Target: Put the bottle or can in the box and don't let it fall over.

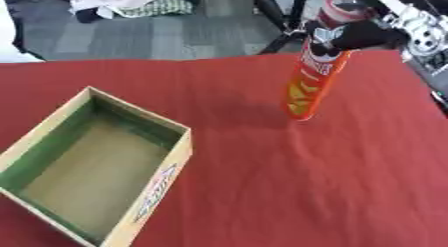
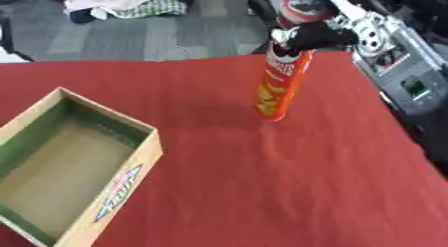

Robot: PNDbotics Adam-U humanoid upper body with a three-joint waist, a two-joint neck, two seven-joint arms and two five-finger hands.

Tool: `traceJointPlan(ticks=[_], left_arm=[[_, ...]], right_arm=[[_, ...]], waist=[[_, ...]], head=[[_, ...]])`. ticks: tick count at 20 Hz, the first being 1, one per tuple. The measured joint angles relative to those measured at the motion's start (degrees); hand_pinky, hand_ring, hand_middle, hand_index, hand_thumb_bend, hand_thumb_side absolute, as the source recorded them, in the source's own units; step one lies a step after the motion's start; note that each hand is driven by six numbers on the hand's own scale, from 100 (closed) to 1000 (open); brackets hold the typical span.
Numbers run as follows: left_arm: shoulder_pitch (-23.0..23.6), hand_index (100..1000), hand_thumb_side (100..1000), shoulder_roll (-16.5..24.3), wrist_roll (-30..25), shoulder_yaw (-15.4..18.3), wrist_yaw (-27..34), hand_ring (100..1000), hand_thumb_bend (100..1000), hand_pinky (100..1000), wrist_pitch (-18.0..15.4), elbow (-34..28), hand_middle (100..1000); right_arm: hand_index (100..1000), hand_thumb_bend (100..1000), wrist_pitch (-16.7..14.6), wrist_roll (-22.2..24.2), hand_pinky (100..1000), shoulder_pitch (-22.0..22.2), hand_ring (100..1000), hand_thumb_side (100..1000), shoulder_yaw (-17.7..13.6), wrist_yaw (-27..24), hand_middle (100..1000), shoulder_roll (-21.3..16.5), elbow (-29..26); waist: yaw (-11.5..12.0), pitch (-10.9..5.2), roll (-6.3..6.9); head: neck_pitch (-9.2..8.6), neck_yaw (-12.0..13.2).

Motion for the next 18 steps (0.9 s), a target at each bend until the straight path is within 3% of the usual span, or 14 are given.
traceJointPlan(ticks=[4,10,18], left_arm=[[0.1,696,431,0.0,0.0,0.1,0.0,821,536,882,0.0,0.0,824],[0.4,697,431,0.1,0.0,0.1,-0.2,821,537,883,0.0,0.0,824],[0.3,698,429,0.6,-0.3,-0.2,-0.2,821,540,882,0.2,0.0,823]], right_arm=[[170,100,0.9,0.9,100,-1.8,368,100,0.1,-0.6,150,0.0,-1.4],[171,100,2.8,3.7,100,-8.2,371,100,1.5,-1.5,150,0.7,-3.9],[169,100,4.8,8.3,100,-19.3,370,100,4.9,-1.3,151,9.6,-4.5]], waist=[[-0.1,-0.32,-0.11],[-0.4,-1.50,-0.54],[0.6,-3.50,-1.16]], head=[[0.45,0.0],[1.22,0.0],[3.47,-1.3]])
